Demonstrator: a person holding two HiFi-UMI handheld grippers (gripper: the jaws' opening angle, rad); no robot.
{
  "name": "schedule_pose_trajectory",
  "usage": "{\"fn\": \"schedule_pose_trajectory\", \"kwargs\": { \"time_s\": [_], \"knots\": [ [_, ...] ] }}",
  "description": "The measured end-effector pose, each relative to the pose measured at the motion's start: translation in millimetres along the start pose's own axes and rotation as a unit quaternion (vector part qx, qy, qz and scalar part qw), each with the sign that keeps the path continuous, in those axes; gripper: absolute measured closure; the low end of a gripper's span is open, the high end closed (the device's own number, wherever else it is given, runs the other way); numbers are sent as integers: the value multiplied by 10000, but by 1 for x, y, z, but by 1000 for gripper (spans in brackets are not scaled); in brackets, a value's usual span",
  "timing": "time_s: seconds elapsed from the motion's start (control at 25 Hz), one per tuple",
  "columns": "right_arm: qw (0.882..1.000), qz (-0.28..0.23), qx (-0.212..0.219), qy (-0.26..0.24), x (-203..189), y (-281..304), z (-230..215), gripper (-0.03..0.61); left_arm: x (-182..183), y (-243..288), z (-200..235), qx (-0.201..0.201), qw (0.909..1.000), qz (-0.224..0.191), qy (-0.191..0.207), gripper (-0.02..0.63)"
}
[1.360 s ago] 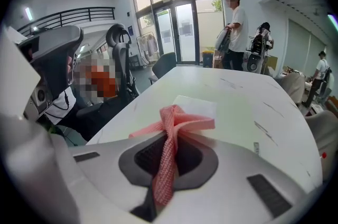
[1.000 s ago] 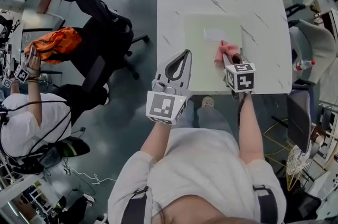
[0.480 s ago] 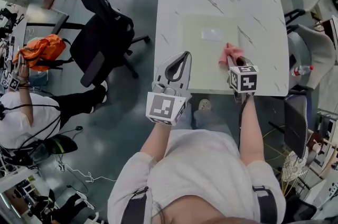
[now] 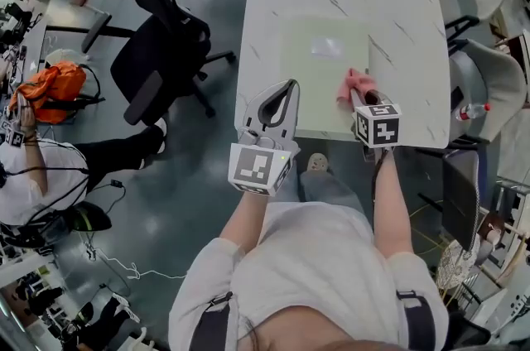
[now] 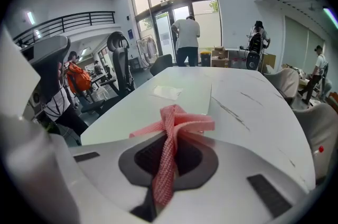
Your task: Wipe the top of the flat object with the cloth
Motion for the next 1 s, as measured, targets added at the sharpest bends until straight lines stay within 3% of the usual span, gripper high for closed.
{"fn": "schedule_pose_trajectory", "kwargs": {
  "time_s": [0.68,1.0],
  "knots": [
    [9990,9,421,-177,-16,-14,-1,552,1,-12,-36,306,9994,-136,77,603],
    [9991,59,402,-111,-16,-11,7,552,7,-10,-28,199,9996,-153,107,603]
  ]
}}
Point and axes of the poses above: the fingertips, and each gripper's own axes: y forward along the fingers, z to its left, x out of its top, the point moved 10 cm from there along -y, backward along the fingers, and after that the axes turned 3 degrees about y, right-handed, at the moved point
